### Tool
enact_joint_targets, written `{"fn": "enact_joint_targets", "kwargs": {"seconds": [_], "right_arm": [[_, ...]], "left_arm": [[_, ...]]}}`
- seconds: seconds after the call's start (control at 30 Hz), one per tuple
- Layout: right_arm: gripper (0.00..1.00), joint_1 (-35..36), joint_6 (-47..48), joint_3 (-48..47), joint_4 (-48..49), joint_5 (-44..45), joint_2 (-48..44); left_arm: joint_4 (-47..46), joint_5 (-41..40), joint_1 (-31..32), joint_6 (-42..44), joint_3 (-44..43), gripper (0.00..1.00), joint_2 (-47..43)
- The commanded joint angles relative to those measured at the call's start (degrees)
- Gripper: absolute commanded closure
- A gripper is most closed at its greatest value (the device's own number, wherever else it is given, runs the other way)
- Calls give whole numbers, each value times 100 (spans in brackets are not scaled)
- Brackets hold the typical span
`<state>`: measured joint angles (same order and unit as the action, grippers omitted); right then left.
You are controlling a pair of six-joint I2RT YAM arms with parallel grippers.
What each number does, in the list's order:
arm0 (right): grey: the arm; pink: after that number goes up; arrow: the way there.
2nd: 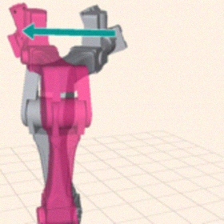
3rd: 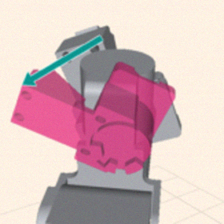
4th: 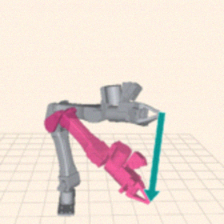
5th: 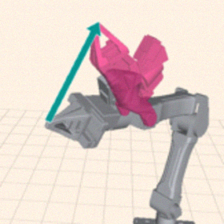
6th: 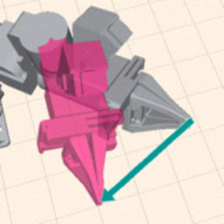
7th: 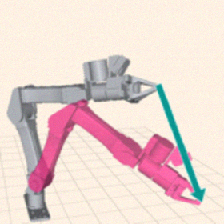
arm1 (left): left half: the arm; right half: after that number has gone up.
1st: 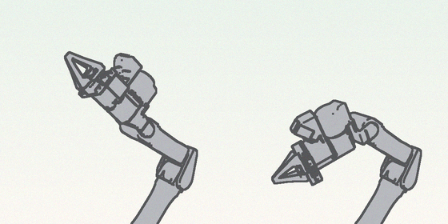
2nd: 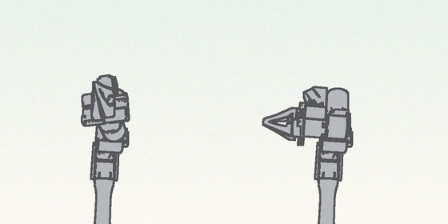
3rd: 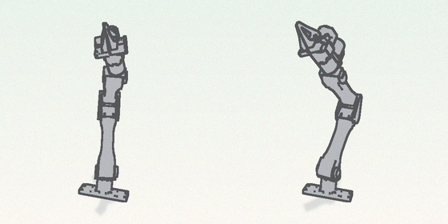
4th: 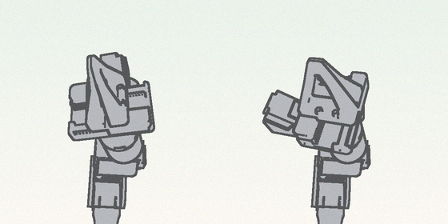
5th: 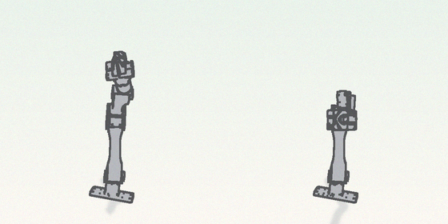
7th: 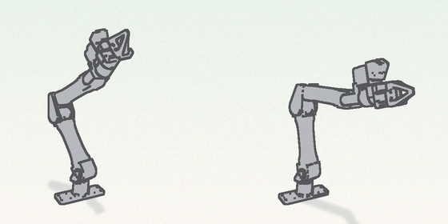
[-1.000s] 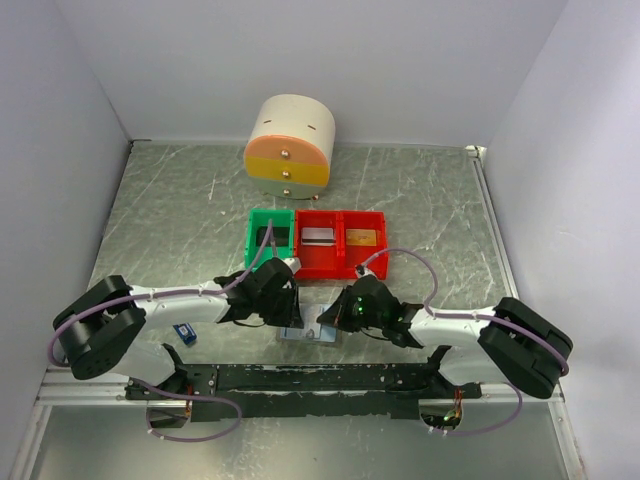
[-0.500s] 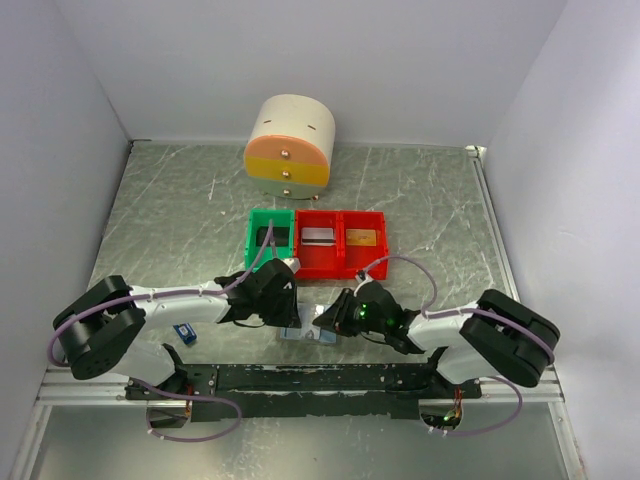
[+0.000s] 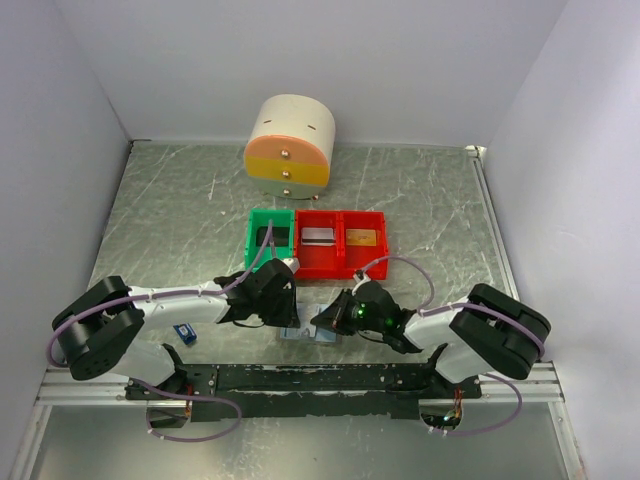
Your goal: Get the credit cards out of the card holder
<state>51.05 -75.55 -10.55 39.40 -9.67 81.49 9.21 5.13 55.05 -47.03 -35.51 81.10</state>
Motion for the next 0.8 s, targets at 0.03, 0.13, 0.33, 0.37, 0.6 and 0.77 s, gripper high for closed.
{"fn": "enact_joint_targets", "kwargs": {"seconds": [0.03,0.13,0.33,0.37,0.6,0.77], "right_arm": [[97,-16,-127,147,40,227,-209],[87,-20,-131,108,-16,296,-253],[78,-47,-138,-146,218,117,97],[78,-50,-170,-141,339,103,163],[85,-59,-139,-371,443,-86,541],[94,-60,-148,-284,427,-11,489]], "left_arm": [[267,-255,32,31,81,71,-9],[288,-259,33,44,53,72,26],[260,-227,33,63,35,72,96],[265,-225,35,62,35,72,105],[178,-188,32,18,72,73,96],[248,-238,34,27,44,73,70]]}}
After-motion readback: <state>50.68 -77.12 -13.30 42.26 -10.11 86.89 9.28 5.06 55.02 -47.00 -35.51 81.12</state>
